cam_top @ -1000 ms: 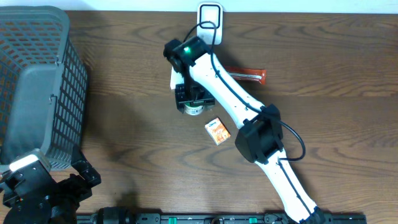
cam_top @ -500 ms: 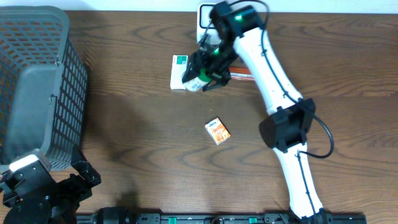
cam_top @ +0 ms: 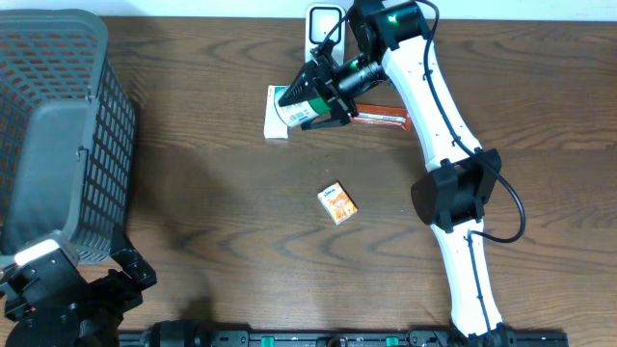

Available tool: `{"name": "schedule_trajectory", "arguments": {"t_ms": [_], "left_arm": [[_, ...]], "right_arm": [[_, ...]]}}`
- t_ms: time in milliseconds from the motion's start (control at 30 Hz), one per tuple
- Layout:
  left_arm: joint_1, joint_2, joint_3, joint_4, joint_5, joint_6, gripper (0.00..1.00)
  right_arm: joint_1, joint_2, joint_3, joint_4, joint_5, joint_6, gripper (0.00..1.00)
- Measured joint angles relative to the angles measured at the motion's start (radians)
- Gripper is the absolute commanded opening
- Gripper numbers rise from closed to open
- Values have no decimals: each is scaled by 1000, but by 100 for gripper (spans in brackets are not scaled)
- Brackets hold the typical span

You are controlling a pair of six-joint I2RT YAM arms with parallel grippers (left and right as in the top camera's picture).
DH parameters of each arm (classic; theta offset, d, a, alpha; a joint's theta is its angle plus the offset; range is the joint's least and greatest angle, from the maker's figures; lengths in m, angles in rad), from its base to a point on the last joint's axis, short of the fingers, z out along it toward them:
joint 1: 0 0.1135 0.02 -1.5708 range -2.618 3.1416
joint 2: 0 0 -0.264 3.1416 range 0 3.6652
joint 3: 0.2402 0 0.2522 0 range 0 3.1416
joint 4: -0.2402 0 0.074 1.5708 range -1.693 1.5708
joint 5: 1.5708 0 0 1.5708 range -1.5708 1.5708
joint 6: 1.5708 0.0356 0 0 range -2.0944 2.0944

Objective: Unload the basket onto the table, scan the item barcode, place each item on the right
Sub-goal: 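Lift the jar and carry it toward the scanner, then hold the jar label in front of the scanner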

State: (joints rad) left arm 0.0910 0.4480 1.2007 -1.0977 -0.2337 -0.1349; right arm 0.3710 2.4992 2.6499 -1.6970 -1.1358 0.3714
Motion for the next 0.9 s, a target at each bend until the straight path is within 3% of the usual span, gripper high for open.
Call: {"name": "schedule_trajectory", "arguments": {"t_ms": [367, 500, 767, 900], "left_arm": [[0, 0, 0, 0, 0, 0, 100], [0, 0, 0, 0, 0, 0, 100], [0, 0, 0, 0, 0, 0, 100], [0, 0, 0, 0, 0, 0, 100]], "right_arm": [[-4, 0, 0, 6, -27, -37, 41], [-4, 0, 0, 85, 122, -46, 41], [3, 0, 1, 399, 377, -54, 43], [27, 0, 1, 509, 600, -55, 45]]}}
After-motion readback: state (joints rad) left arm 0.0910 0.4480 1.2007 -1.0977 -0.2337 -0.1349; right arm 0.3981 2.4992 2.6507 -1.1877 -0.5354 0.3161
